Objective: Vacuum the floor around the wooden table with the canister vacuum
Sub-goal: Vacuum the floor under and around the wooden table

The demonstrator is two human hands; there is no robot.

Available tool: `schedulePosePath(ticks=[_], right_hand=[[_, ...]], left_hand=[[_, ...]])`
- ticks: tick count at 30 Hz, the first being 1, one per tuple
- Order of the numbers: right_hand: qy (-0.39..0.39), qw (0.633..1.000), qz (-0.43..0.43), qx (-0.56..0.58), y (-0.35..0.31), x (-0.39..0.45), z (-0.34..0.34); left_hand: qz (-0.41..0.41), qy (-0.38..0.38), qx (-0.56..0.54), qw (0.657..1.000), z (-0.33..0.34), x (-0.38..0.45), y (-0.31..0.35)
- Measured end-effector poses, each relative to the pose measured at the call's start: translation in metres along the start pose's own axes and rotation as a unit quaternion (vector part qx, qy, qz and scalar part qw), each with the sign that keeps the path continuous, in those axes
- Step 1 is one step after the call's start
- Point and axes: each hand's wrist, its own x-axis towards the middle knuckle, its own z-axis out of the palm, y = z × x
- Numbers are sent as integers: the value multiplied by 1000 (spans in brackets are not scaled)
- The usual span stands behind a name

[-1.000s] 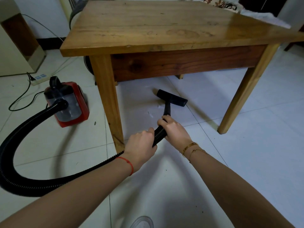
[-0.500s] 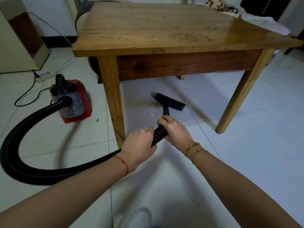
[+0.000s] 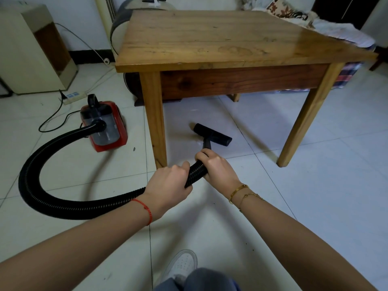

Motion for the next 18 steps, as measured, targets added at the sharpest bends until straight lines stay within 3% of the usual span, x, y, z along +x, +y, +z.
schedulePosePath(ticks=[18], right_hand=[[-13,1000,-11,-21,3,3,-1]], left_hand=[[-10,6,-7,1000,3,1,-2]])
